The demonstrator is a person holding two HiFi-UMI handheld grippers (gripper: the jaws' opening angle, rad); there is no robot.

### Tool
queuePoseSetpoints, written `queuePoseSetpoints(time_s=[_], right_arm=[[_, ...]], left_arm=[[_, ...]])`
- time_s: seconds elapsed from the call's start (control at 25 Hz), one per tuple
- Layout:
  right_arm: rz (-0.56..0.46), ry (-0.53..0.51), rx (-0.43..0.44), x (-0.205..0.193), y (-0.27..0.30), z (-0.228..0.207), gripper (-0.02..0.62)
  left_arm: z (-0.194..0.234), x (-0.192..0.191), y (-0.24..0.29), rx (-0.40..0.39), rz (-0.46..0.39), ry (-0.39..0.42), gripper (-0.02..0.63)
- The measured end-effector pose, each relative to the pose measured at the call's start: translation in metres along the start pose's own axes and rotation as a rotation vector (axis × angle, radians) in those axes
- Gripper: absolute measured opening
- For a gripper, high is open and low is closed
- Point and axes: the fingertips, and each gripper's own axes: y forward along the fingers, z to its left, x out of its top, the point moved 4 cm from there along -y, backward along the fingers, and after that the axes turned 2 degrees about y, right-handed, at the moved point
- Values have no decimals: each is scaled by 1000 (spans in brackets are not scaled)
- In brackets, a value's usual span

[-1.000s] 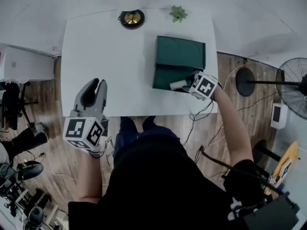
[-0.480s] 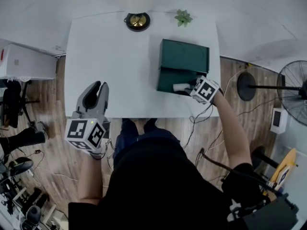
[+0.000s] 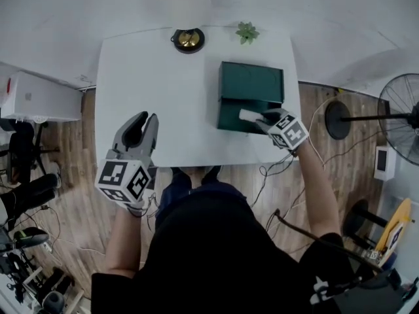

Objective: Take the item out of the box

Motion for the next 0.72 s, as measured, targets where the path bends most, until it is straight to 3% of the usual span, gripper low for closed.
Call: queuePoseSetpoints(time_s=[0.36,0.72], right_arm=[[-175,135,-121,40,-31,-7,112],[-235,299,-265,68,-20,-34,113]], left_arm=[[8,15,-8,-29,-23,12,84],[38,24,-29,0,-43,8,84]])
